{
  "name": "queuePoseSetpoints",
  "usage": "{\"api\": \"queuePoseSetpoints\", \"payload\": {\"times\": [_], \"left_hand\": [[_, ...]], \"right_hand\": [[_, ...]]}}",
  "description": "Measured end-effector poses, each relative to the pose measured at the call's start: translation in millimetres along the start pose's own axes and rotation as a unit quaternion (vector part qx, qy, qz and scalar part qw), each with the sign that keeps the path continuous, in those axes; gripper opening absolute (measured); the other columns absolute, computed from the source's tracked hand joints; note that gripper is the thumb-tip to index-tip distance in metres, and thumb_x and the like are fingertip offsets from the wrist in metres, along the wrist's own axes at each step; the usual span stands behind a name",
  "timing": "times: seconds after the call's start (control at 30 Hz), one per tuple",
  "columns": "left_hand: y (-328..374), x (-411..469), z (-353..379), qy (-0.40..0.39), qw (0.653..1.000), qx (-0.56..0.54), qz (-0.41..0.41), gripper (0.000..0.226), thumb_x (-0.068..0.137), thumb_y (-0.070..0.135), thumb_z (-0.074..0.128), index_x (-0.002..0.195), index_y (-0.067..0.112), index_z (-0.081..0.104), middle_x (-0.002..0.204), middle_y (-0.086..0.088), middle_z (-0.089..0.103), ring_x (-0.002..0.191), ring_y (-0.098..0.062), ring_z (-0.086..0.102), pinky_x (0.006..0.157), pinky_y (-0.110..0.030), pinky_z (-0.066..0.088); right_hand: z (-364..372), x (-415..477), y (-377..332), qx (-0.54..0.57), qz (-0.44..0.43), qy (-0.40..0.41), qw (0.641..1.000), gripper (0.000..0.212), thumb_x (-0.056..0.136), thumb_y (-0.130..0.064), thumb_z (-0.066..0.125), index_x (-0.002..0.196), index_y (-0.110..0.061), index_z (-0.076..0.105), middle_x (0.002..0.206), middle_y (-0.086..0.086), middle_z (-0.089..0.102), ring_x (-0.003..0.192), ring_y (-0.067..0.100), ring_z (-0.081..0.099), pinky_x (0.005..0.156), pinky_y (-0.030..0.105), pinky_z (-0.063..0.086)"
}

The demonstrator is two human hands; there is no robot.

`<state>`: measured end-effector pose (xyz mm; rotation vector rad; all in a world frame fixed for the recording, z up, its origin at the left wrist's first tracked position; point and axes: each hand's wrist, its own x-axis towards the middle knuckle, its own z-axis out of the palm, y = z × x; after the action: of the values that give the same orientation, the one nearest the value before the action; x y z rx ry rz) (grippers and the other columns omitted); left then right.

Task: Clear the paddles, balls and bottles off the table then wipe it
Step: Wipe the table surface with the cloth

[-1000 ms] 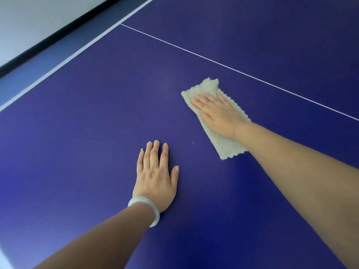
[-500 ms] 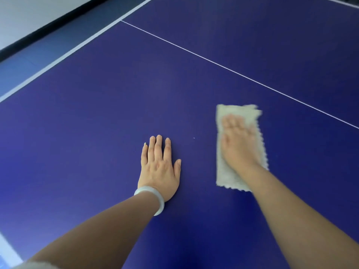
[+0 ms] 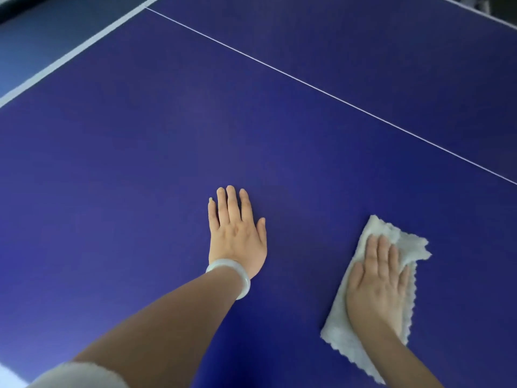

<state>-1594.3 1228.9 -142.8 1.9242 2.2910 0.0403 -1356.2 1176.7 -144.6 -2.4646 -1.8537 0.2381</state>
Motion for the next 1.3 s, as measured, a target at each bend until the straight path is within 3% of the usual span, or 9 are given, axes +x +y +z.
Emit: {"api": "queuePoseSetpoints", "payload": {"times": [0.17,0.37,0.47,0.63,0.9,1.0,1.1,1.17,1.3], "left_hand": [[-1.7,0.0,-1.4,-0.006,1.0,0.002,0.014,0.068,0.101,0.045,0.009,0.156,0.005,0.007,0.163,-0.019,0.006,0.151,-0.036,-0.002,0.122,-0.051,0.0],[-36.3,0.4,-20.2,-0.021,0.988,-0.123,0.091,0.064,0.101,0.046,0.017,0.15,0.01,0.035,0.159,-0.015,0.025,0.15,-0.031,0.013,0.123,-0.042,0.006],[-93.6,7.9,-25.9,0.029,0.989,-0.09,0.112,0.064,0.099,0.045,0.022,0.143,0.005,0.046,0.152,-0.017,0.038,0.145,-0.034,0.028,0.12,-0.046,0.02],[-179.8,17.3,-25.8,0.022,0.997,-0.016,0.076,0.067,0.098,0.047,0.019,0.149,0.007,0.037,0.154,-0.017,0.034,0.146,-0.033,0.025,0.121,-0.046,0.017],[-193.6,13.8,-22.9,0.015,0.996,0.015,0.086,0.064,0.101,0.045,0.01,0.156,0.014,0.022,0.162,-0.009,0.02,0.151,-0.025,0.013,0.123,-0.044,0.011],[-193.8,13.8,-23.6,0.012,0.996,0.014,0.092,0.065,0.1,0.044,0.007,0.157,0.014,0.018,0.163,-0.008,0.016,0.152,-0.024,0.008,0.123,-0.043,0.009],[-193.3,13.5,-25.4,0.007,0.996,0.012,0.092,0.066,0.099,0.044,0.005,0.157,0.015,0.014,0.164,-0.007,0.013,0.152,-0.023,0.005,0.124,-0.041,0.005],[-193.7,14.0,-25.2,0.002,0.996,0.014,0.093,0.066,0.099,0.044,0.004,0.158,0.015,0.013,0.164,-0.007,0.011,0.152,-0.023,0.004,0.124,-0.042,0.005],[-192.7,13.1,-25.5,-0.003,0.996,0.021,0.09,0.066,0.099,0.043,0.002,0.158,0.015,0.011,0.164,-0.007,0.01,0.152,-0.024,0.004,0.124,-0.043,0.005]], "right_hand": [[14.6,9.6,-85.5,0.002,-0.013,-0.007,1.0,0.059,0.102,-0.037,0.006,0.157,-0.021,-0.006,0.165,-0.003,-0.01,0.152,0.017,-0.013,0.123,0.045,-0.011],[16.4,14.9,-89.9,-0.003,-0.026,-0.013,1.0,0.061,0.099,-0.041,0.001,0.157,-0.024,-0.008,0.164,-0.006,-0.011,0.151,0.014,-0.015,0.123,0.045,-0.01],[15.5,15.3,-91.1,0.001,-0.024,-0.014,1.0,0.064,0.095,-0.045,-0.004,0.156,-0.025,-0.009,0.164,-0.008,-0.012,0.151,0.013,-0.016,0.123,0.044,-0.01],[12.4,16.2,-92.7,-0.004,-0.024,-0.012,1.0,0.063,0.095,-0.045,-0.003,0.156,-0.026,-0.008,0.164,-0.008,-0.011,0.151,0.012,-0.015,0.123,0.043,-0.011],[2.7,107.1,-153.2,0.004,-0.005,-0.015,1.0,0.057,0.103,-0.032,0.013,0.158,-0.021,0.002,0.167,-0.001,-0.001,0.153,0.019,-0.005,0.123,0.049,-0.004],[9.8,96.0,-204.5,-0.031,-0.21,-0.023,0.977,0.056,0.104,-0.03,0.014,0.159,-0.024,0.005,0.167,-0.004,0.002,0.153,0.017,-0.005,0.123,0.047,-0.004],[12.8,32.6,-202.5,-0.092,-0.484,-0.059,0.868,0.054,0.105,-0.033,0.018,0.158,-0.026,0.01,0.166,-0.007,0.005,0.153,0.014,-0.004,0.124,0.044,0.0],[8.4,21.9,-165.6,-0.105,-0.545,-0.082,0.828,0.054,0.104,-0.031,0.024,0.157,-0.025,0.015,0.165,-0.007,0.01,0.153,0.014,0.002,0.124,0.043,0.004],[0.0,64.4,-97.3,-0.078,-0.315,-0.025,0.946,0.054,0.102,-0.034,0.016,0.156,-0.027,0.013,0.164,-0.002,0.019,0.153,0.016,0.01,0.124,0.045,0.008]]}}
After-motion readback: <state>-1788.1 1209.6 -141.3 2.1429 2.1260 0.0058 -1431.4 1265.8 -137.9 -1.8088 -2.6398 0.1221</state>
